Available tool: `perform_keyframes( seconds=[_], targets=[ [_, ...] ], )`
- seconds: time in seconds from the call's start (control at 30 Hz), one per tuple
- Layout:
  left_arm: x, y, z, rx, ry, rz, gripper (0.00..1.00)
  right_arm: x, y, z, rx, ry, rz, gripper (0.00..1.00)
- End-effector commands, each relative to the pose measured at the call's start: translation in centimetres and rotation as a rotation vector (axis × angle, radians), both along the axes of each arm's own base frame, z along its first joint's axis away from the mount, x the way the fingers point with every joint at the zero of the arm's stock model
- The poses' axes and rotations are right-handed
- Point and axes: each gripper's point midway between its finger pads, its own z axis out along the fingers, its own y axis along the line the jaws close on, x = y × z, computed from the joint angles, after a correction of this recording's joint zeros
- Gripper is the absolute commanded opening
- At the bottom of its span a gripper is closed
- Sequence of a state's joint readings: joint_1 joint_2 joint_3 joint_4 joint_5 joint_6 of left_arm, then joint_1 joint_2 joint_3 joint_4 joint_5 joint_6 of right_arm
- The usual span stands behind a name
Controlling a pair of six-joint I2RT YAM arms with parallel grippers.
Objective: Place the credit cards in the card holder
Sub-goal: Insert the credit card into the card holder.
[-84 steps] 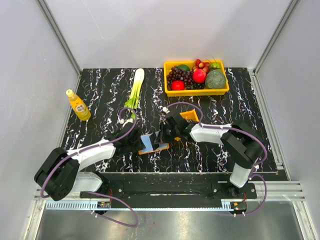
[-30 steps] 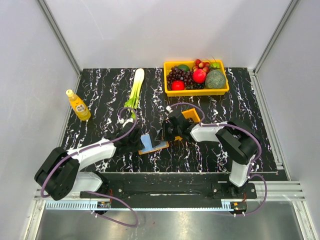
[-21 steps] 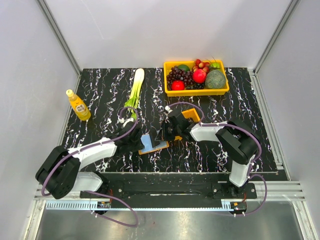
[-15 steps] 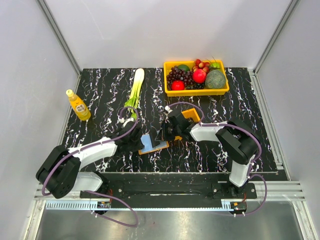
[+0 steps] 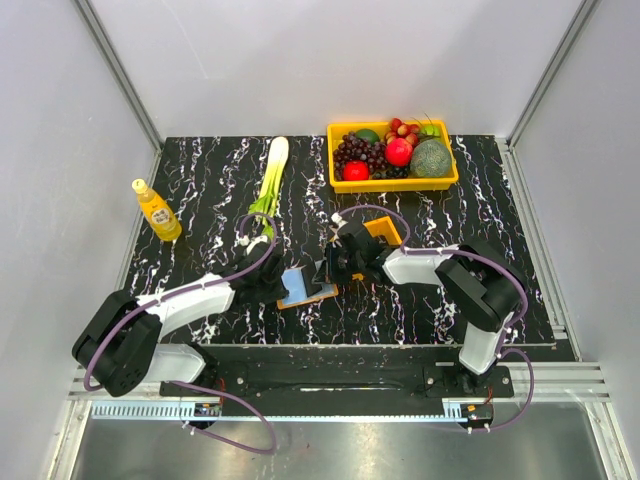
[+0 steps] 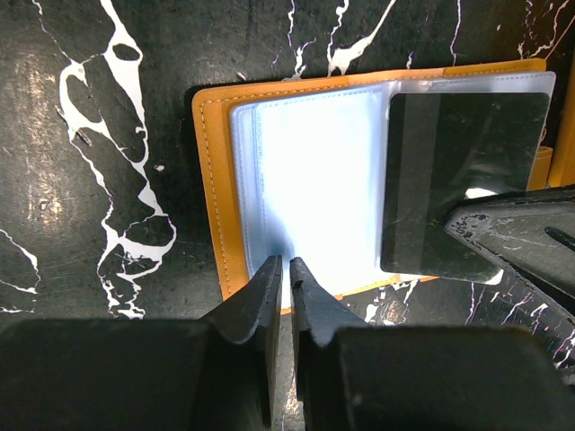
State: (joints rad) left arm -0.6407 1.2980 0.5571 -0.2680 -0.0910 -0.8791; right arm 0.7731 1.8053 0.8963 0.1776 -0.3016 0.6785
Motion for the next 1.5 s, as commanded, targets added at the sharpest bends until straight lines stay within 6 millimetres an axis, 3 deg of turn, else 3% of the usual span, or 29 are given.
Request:
perform_keyframes(
  seconds=[0.0,0.23,0.53,0.8,1.13,1.3,1.47],
  targets=[
    [-1.1,2.2,-1.5,0.116,0.05,0.004,0.13,-0.5,-0.9,-1.1,-0.049,0.019,0.033,0.0],
    [-1.1,2.0,-1.7,0.109,0.053,0.004,0.13,-1.2,0.2,-1.7,-0.001,0.067,0.054,0.0],
    [-1.1,1.9,-1.7,0.104,0.053,-0.001,0.13,0.0,0.8,-1.9,0.046,0.061,-0.026,0.01],
    [-1.3,2.0,-1.8,0.105,0.056,0.001,0.13,0.3,-0.2,-2.9,-0.01,0.042,-0.051,0.02],
    [-1.1,1.9,-1.8,0.105,0.056,0.001,0.12,-1.8,-1.1,-3.3,-0.07,0.069,0.037,0.03],
    [-1.3,2.1,-1.9,0.104,0.058,0.004,0.12,0.7,-2.7,-3.1,-0.143,0.002,-0.06,0.03],
    [-1.4,2.2,-1.8,0.107,0.057,0.002,0.12,2.7,-2.0,-2.1,-0.113,-0.029,-0.081,0.03]
  ],
)
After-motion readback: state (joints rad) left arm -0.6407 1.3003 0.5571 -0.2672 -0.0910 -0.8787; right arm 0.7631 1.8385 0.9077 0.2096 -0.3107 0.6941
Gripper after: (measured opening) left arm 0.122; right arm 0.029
